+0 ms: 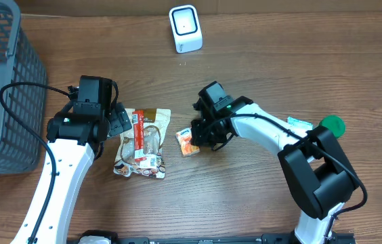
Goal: Scan the item barcode
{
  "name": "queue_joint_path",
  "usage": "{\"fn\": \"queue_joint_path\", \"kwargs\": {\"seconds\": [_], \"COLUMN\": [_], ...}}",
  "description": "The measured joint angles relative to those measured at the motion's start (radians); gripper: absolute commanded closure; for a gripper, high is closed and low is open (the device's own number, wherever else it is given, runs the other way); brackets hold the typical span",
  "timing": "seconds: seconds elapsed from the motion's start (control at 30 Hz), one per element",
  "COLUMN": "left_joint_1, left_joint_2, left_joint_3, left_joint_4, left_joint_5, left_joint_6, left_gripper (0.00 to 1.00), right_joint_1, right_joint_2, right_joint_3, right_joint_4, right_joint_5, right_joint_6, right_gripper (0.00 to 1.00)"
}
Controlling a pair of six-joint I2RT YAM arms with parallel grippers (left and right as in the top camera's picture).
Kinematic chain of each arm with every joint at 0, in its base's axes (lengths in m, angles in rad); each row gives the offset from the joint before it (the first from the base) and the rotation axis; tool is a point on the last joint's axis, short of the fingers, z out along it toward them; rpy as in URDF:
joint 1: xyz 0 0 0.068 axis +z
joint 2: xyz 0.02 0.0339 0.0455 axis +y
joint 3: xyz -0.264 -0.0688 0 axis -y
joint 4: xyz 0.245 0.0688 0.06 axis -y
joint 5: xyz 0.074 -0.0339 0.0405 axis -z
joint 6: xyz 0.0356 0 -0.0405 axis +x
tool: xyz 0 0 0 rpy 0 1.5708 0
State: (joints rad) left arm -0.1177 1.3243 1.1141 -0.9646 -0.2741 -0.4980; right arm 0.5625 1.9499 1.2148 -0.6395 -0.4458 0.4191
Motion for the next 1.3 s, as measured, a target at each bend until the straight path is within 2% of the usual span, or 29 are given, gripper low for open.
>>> {"fn": "queue_joint_path", "kwargs": {"seconds": [1.3], "left_joint_1": [0.0], "left_joint_2": [0.0], "left_joint_3": [0.0], "left_joint_4": [0.0], "left_joint_5": [0.0], "left_joint_6": [0.0], "left_gripper": [0.0], "right_joint_1": [-0.126], "right_joint_2": [0.0], "right_joint_3": [-0.011], "right_joint_4": [0.018], "right_joint_5": [-0.053], "right_joint_6": [0.027], "right_gripper": [0.96]}}
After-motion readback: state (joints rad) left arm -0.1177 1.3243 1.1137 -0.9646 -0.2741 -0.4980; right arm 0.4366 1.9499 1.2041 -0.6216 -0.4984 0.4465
